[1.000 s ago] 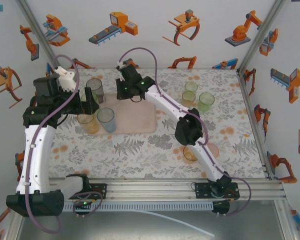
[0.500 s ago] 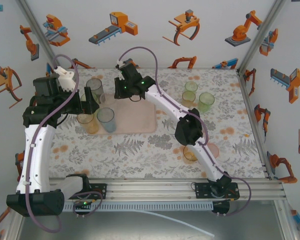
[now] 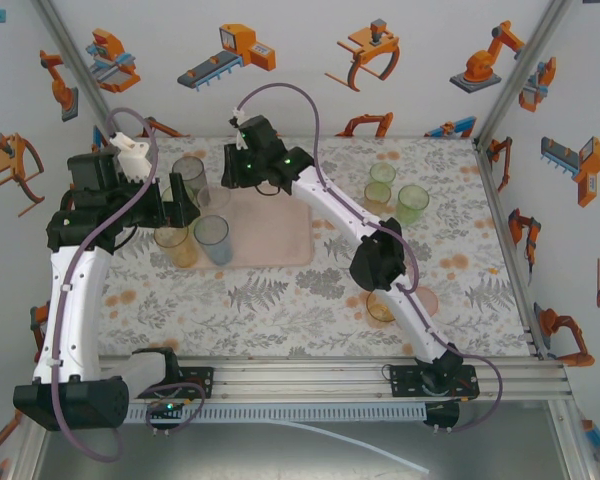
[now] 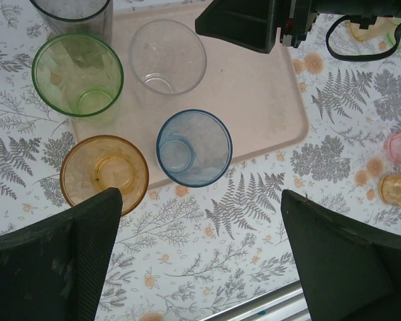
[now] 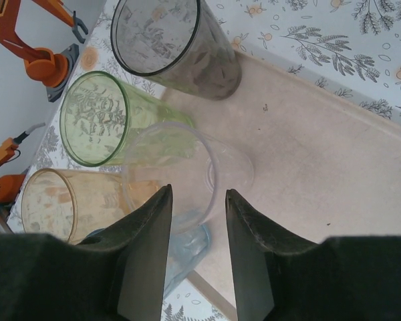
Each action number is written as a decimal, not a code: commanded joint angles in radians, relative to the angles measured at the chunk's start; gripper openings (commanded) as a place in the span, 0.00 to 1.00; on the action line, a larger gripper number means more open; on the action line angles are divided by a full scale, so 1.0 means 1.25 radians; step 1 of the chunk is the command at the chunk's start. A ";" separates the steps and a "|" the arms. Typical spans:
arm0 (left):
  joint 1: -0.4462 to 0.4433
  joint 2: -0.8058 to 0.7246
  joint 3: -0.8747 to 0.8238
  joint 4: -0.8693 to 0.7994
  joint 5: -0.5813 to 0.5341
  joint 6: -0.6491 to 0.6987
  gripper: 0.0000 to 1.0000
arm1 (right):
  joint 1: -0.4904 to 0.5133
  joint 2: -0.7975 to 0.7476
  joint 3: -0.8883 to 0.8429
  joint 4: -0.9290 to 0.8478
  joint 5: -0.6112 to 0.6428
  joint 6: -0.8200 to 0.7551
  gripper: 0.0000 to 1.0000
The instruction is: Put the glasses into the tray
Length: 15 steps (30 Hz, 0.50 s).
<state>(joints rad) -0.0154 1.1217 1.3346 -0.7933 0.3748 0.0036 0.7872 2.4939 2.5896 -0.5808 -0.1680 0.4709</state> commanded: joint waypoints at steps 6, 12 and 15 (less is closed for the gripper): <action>0.004 -0.023 0.030 -0.067 -0.003 0.122 0.95 | -0.007 -0.258 -0.130 -0.100 0.180 -0.119 0.39; 0.003 -0.059 0.045 -0.137 0.042 0.210 0.95 | -0.010 -0.575 -0.490 -0.092 0.299 -0.145 0.40; -0.001 -0.076 0.040 -0.145 0.068 0.223 0.96 | -0.011 -0.727 -0.667 -0.100 0.336 -0.106 0.40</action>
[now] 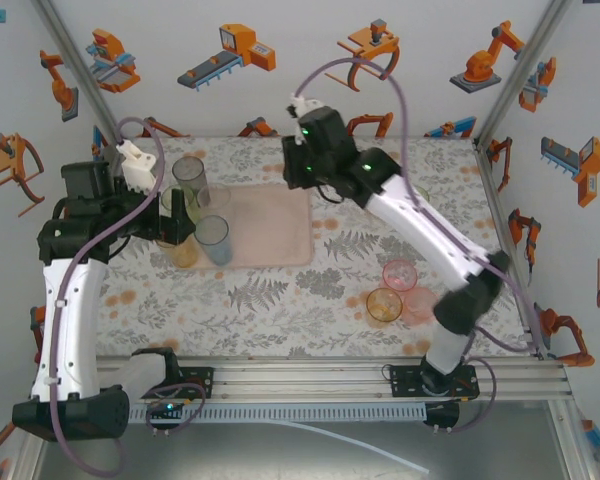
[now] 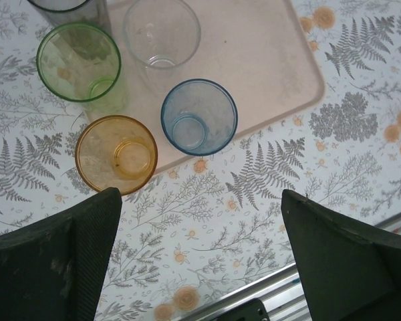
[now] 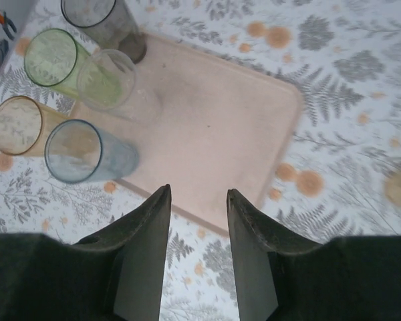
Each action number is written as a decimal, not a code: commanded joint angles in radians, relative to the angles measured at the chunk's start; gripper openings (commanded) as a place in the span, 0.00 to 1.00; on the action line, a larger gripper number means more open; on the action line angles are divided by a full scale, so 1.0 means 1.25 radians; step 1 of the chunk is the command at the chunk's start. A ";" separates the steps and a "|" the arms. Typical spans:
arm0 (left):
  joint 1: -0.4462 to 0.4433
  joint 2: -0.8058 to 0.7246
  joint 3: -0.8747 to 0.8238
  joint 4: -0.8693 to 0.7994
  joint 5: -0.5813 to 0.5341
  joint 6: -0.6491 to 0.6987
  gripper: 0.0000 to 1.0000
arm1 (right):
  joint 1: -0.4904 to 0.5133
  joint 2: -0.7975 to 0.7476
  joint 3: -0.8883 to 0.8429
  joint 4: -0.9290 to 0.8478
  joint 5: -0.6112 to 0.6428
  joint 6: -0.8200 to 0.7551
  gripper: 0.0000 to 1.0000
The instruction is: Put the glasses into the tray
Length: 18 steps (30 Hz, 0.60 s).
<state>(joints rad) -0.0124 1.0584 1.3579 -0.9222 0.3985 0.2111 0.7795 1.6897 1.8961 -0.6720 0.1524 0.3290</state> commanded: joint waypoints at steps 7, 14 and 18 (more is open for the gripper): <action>-0.012 -0.041 0.000 -0.054 0.074 0.052 0.96 | -0.011 -0.425 -0.475 -0.077 0.114 0.151 0.39; -0.022 -0.061 -0.028 -0.055 0.074 0.045 0.96 | -0.012 -0.624 -0.629 -0.205 0.131 0.232 0.39; -0.027 -0.068 -0.046 -0.061 0.068 0.049 0.96 | -0.011 -0.647 -0.651 -0.286 0.098 0.283 0.39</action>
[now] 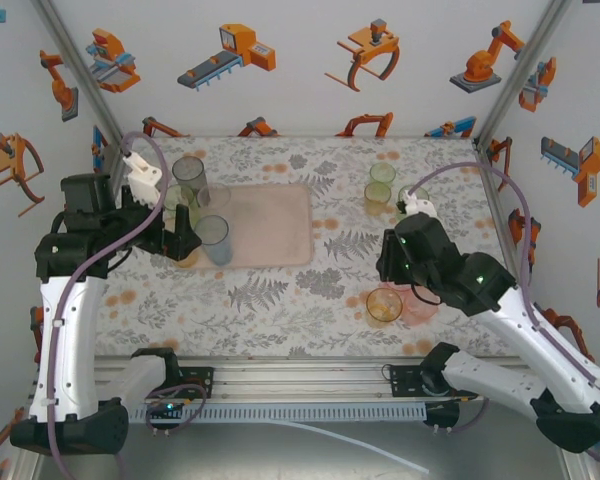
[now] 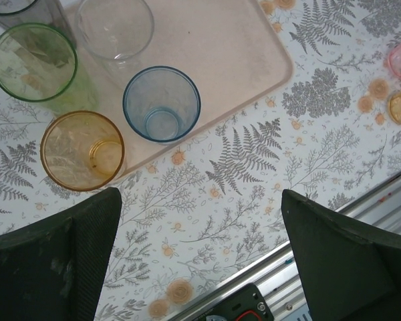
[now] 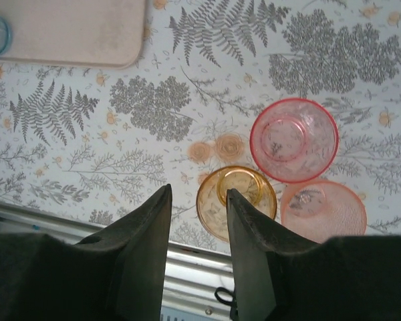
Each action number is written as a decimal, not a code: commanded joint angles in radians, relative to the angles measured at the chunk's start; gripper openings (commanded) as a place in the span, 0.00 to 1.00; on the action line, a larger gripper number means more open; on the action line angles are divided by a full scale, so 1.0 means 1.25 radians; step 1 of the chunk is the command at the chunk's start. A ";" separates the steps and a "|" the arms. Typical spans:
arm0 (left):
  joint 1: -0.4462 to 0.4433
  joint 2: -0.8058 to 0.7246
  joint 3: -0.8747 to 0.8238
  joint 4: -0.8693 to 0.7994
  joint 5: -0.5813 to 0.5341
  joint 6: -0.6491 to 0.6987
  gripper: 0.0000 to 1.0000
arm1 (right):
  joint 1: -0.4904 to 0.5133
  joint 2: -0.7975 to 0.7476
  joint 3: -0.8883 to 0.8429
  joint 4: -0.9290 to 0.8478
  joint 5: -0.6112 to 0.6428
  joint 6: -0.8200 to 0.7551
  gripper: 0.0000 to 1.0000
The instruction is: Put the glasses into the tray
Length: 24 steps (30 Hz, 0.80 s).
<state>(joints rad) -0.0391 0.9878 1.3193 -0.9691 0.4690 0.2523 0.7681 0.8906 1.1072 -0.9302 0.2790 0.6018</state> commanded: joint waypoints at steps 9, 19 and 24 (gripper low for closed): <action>-0.022 -0.007 -0.017 -0.017 0.017 0.010 0.96 | -0.001 -0.011 -0.036 -0.198 -0.085 0.123 0.39; -0.043 0.002 -0.010 -0.017 0.002 0.029 0.97 | -0.002 -0.043 -0.069 -0.268 -0.093 0.168 0.42; -0.057 0.013 -0.008 -0.017 0.005 0.024 0.99 | -0.002 -0.046 -0.110 -0.240 -0.114 0.183 0.42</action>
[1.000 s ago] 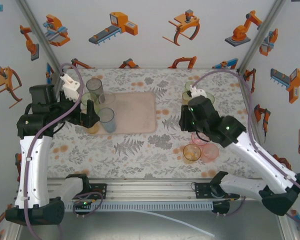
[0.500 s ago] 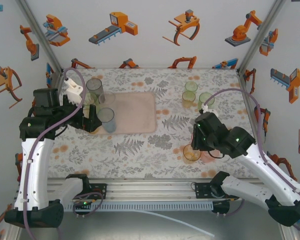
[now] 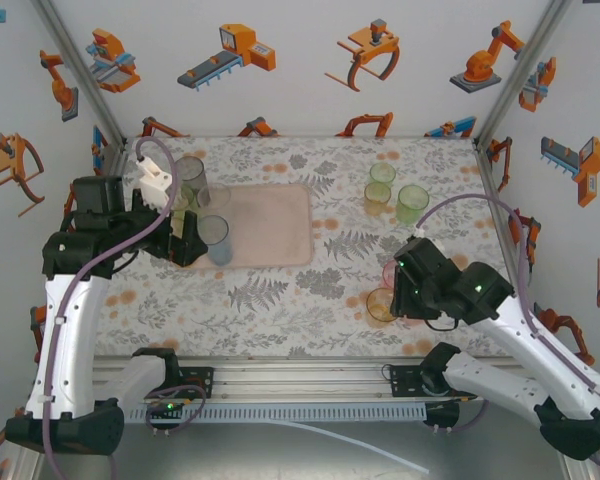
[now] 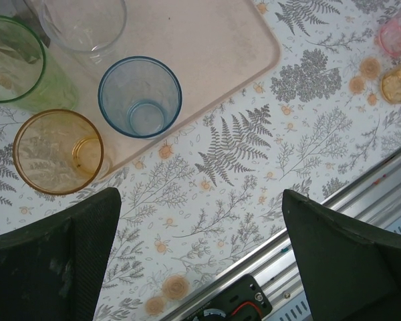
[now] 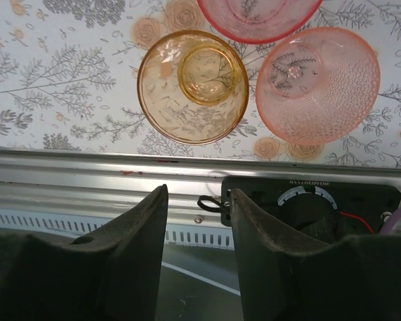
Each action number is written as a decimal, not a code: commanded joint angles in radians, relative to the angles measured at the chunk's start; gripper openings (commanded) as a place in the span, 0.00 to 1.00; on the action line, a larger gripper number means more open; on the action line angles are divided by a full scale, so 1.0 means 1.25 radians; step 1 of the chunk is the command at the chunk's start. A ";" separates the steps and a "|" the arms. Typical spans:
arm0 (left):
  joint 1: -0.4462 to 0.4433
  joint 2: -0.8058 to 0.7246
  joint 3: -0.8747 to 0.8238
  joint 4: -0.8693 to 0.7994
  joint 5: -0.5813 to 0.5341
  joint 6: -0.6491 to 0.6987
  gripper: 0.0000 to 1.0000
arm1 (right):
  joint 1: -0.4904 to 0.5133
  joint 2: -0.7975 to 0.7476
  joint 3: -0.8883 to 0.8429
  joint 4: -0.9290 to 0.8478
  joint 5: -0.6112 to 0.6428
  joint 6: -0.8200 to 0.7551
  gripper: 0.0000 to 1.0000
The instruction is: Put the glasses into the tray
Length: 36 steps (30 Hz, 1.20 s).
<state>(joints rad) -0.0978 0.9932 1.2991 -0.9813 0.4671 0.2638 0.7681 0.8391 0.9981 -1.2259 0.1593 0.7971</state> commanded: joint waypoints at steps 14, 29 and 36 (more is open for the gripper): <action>-0.029 0.030 0.013 -0.003 -0.002 0.006 0.97 | -0.002 -0.022 -0.065 0.049 -0.029 0.026 0.41; -0.036 0.046 0.008 0.007 -0.013 0.001 0.97 | 0.016 0.072 -0.084 0.192 -0.056 -0.011 0.41; -0.037 0.039 -0.005 0.012 -0.020 0.002 0.97 | 0.034 0.149 -0.076 0.241 -0.033 -0.032 0.41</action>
<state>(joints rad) -0.1379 1.0485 1.2995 -0.9798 0.4408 0.2634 0.8013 1.0016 0.8944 -0.9588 0.0914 0.7826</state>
